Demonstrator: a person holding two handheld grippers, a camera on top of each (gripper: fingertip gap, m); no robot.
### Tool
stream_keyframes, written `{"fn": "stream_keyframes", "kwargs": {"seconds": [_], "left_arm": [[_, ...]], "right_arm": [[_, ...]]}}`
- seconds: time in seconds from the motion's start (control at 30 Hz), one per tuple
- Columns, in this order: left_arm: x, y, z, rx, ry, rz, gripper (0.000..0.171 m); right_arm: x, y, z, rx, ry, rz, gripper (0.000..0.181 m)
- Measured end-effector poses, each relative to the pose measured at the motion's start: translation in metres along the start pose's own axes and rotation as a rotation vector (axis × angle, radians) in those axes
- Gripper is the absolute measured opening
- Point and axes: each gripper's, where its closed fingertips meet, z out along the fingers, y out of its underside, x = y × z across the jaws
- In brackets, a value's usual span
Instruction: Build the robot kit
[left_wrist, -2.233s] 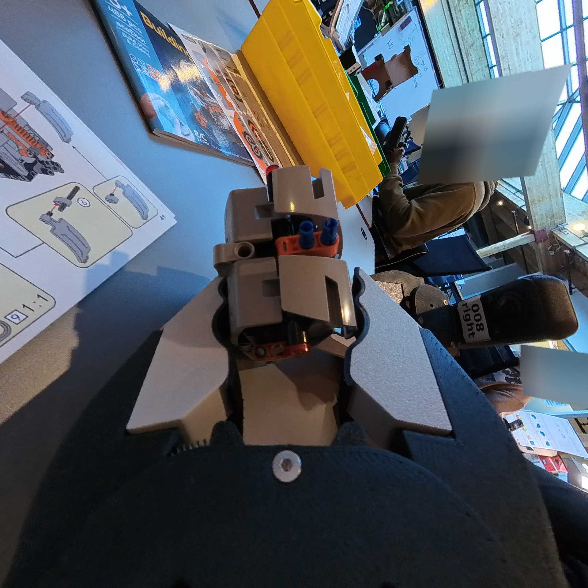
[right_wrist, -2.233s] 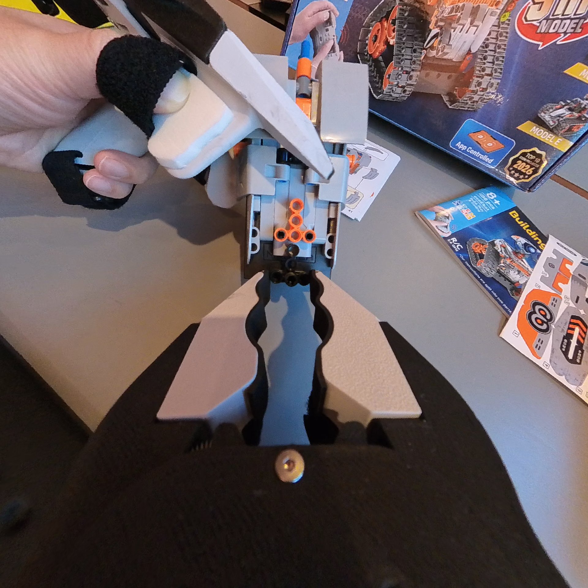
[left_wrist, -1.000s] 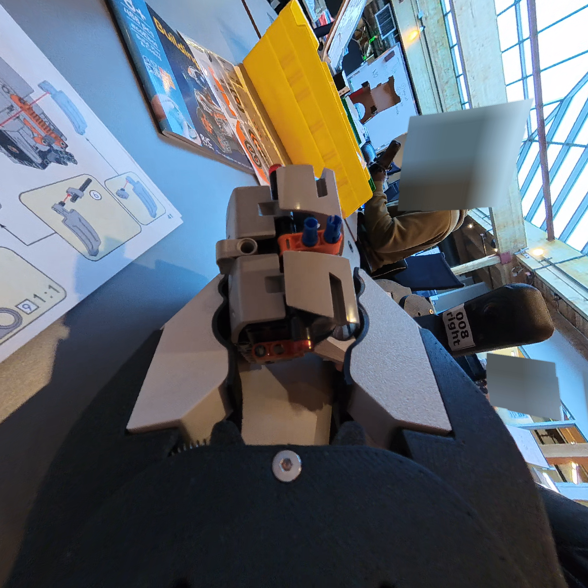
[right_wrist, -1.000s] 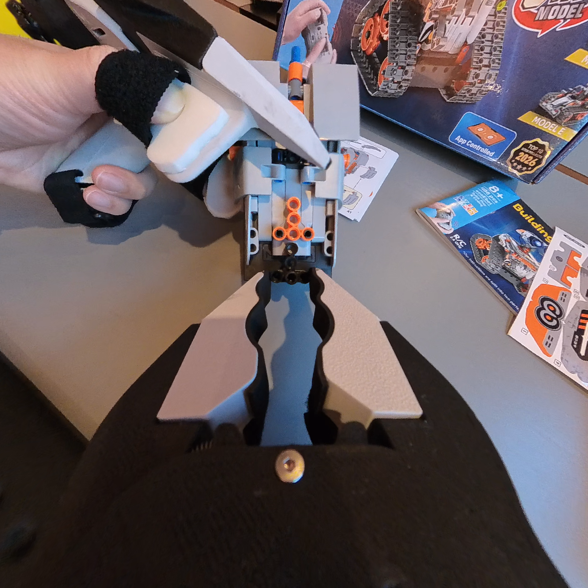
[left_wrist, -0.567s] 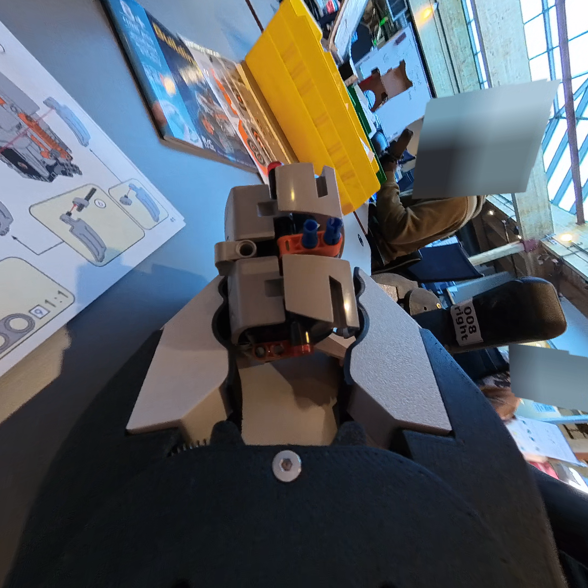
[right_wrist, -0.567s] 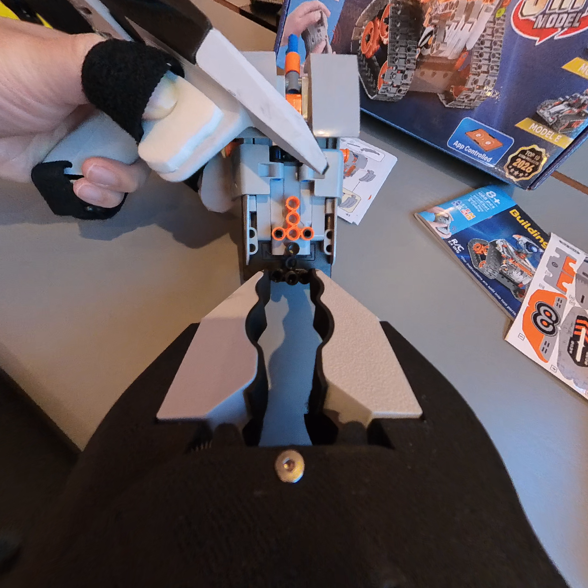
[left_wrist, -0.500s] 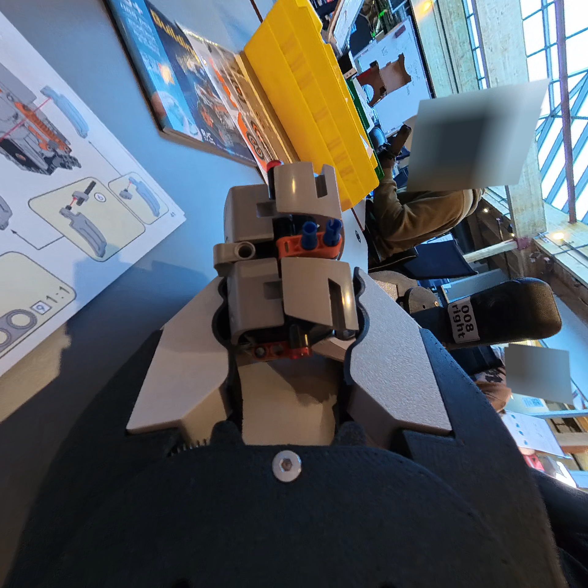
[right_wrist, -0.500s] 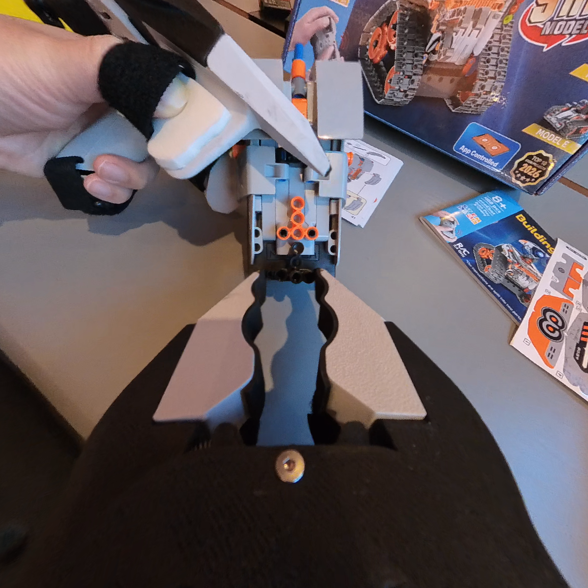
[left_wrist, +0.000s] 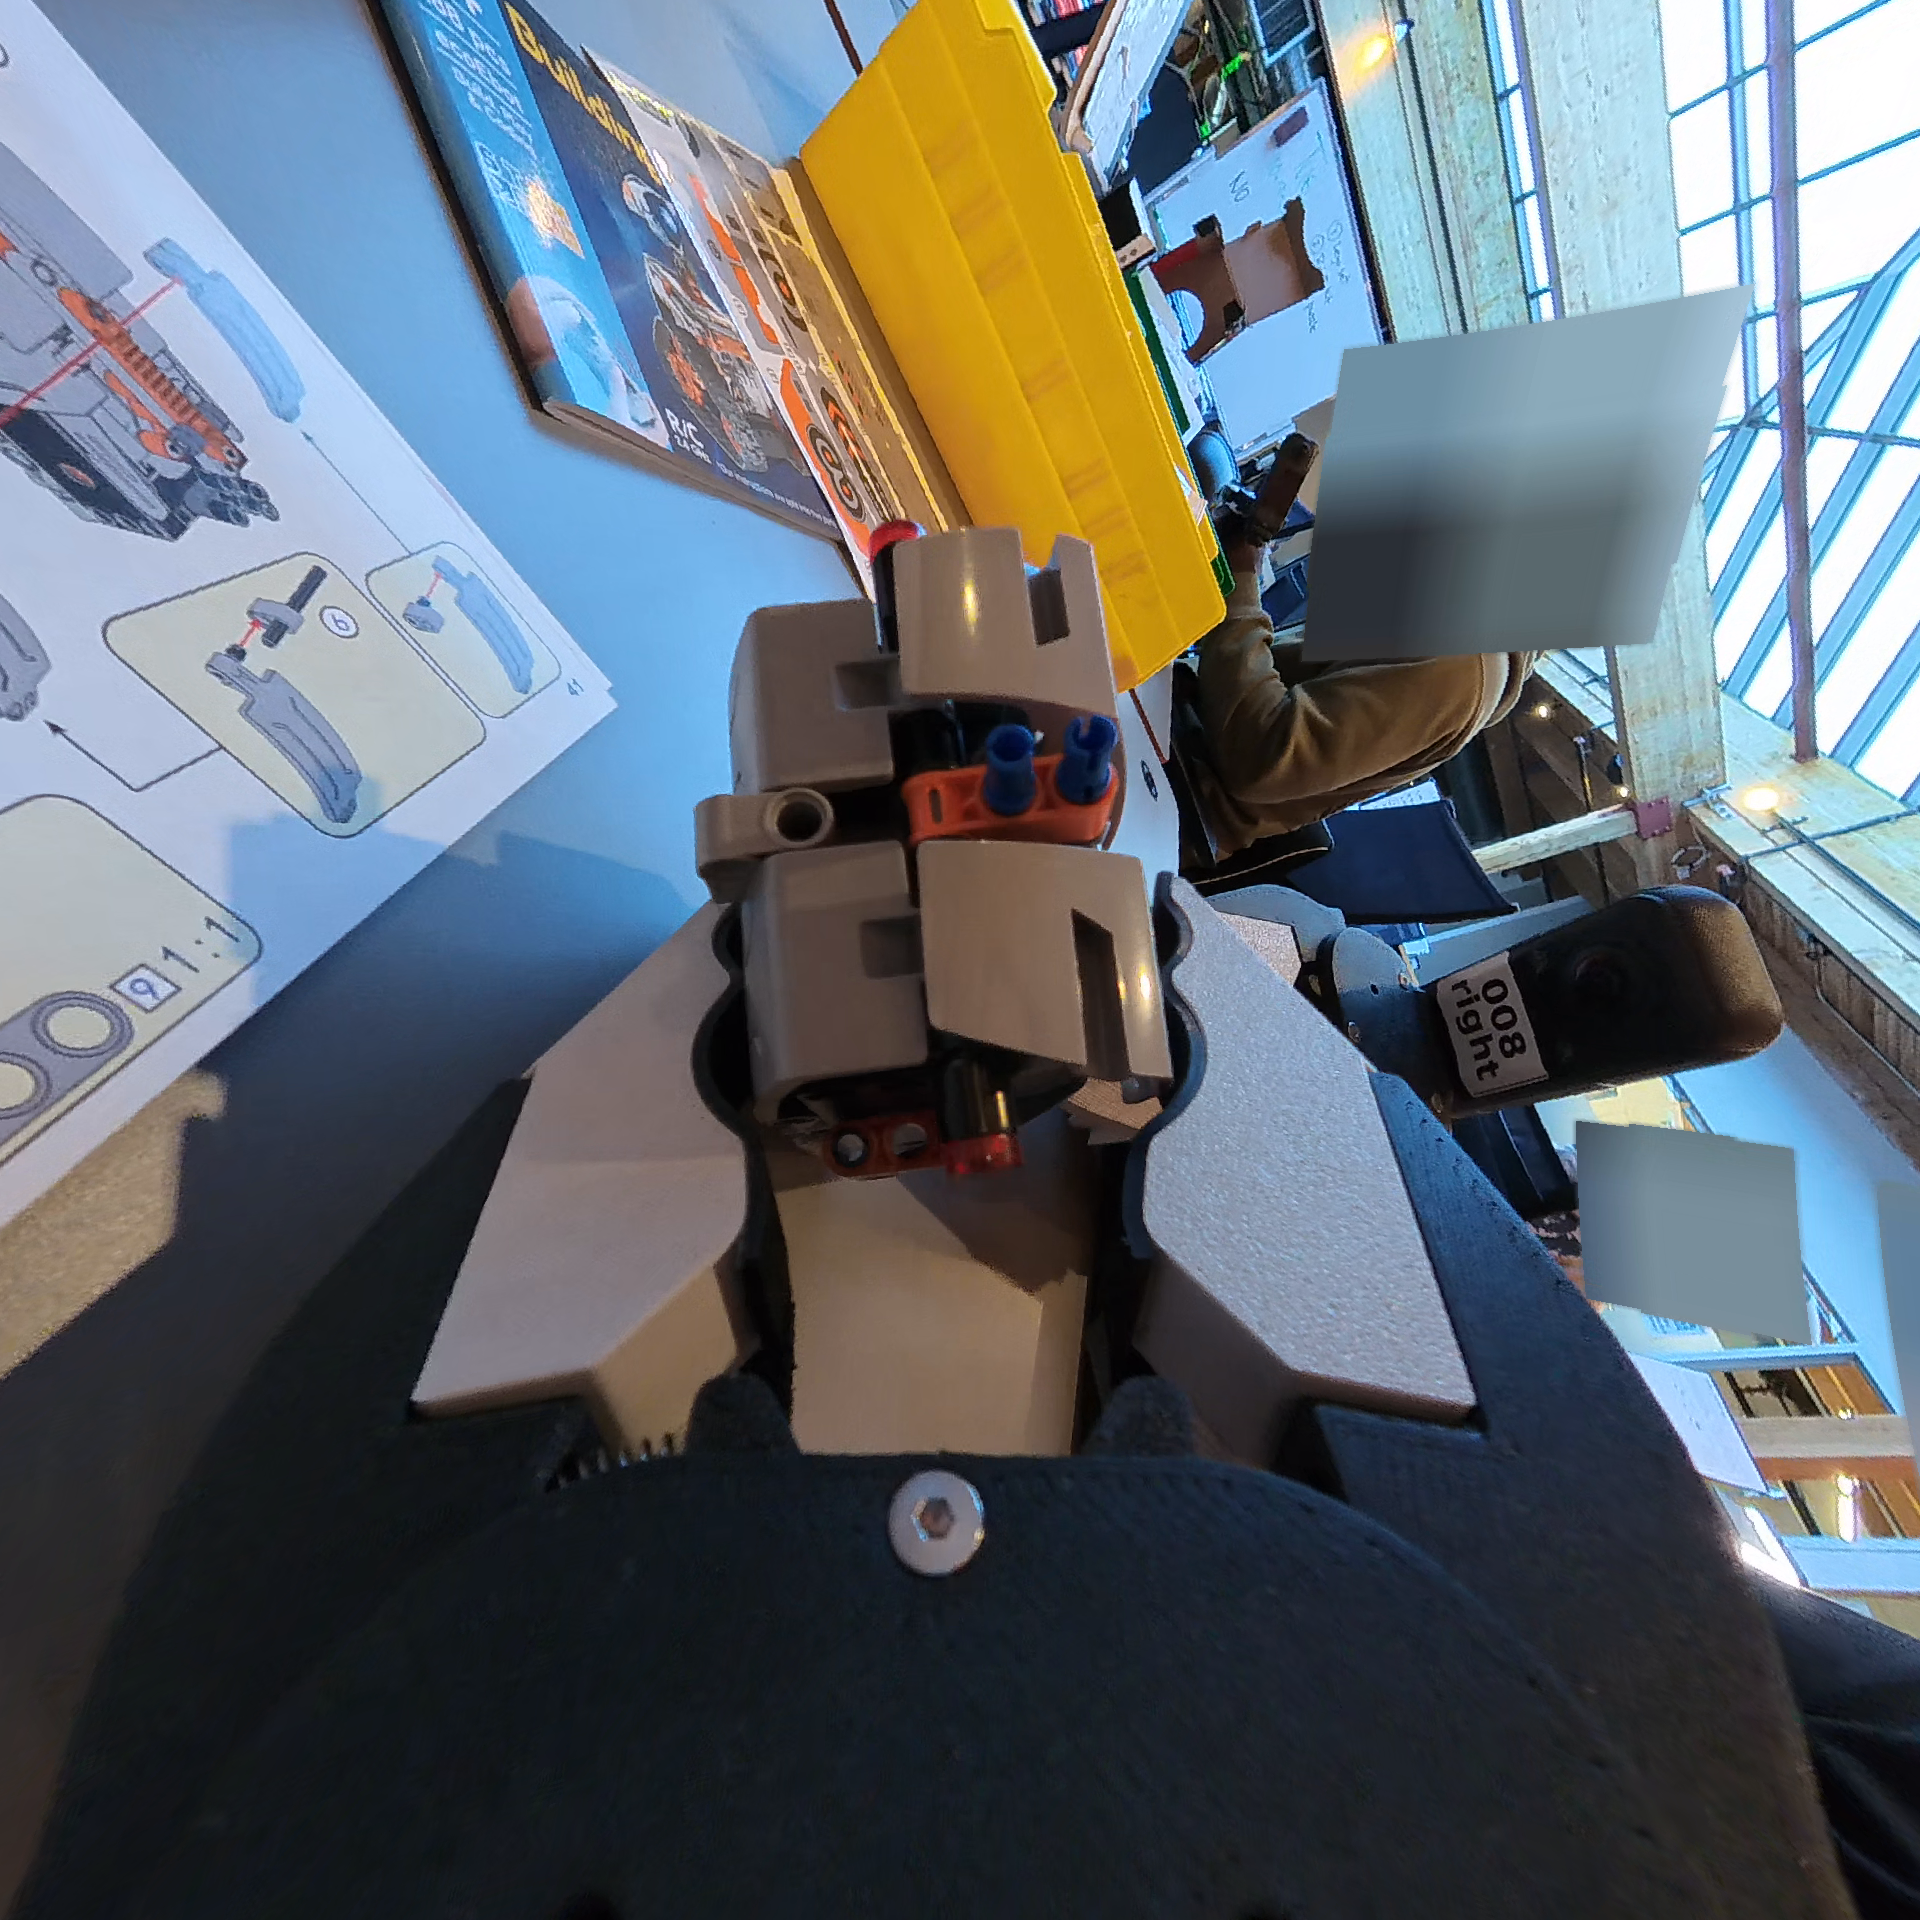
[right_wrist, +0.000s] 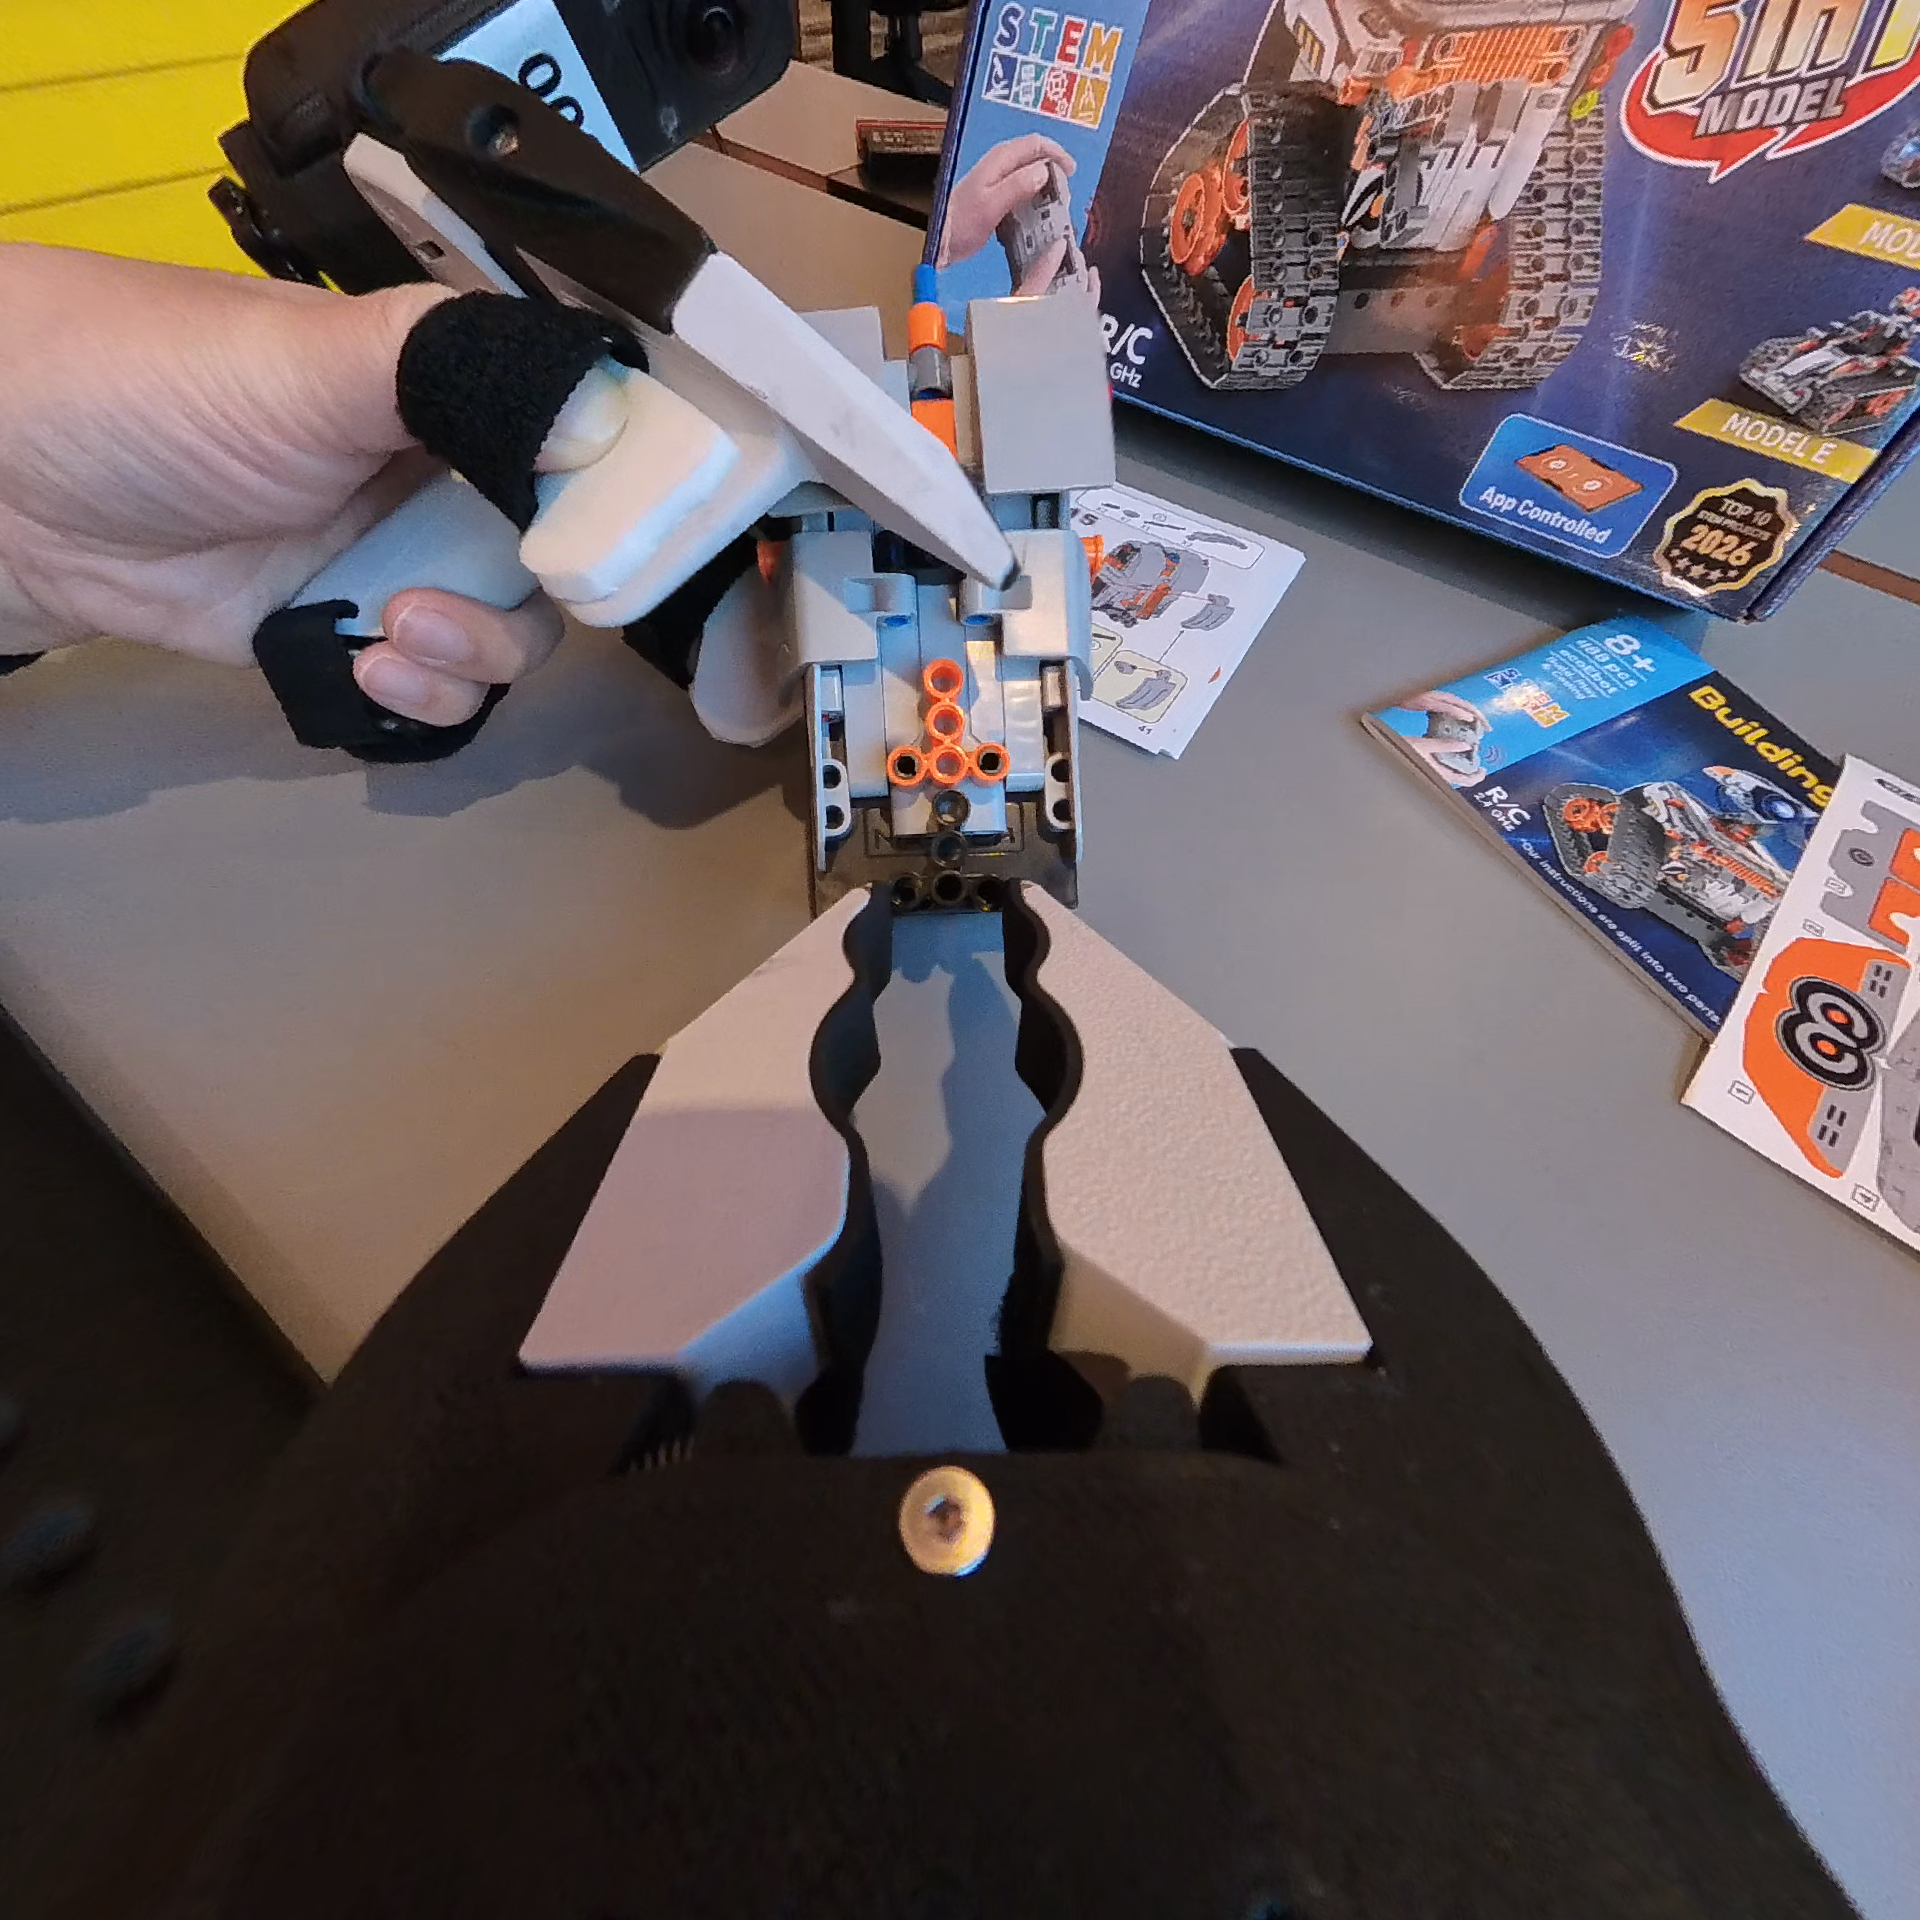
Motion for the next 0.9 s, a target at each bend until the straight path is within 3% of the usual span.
{"fn": "stream_keyframes", "kwargs": {"seconds": [0.47,0.63,0.9], "left_arm": [[-0.0006,0.0044,0.0028,-0.022,0.042,-0.056,0.074],[-0.0010,0.0054,0.0023,-0.037,0.044,-0.057,0.073],[-0.0020,0.0059,0.0017,-0.046,0.047,-0.071,0.074]], "right_arm": [[0.0021,0.0005,0.0020,-0.008,0.018,-0.005,0.022],[0.0028,-0.0003,-0.0003,-0.004,0.043,-0.014,0.032],[0.0003,0.0028,0.0038,-0.033,0.009,0.016,0.025]]}}
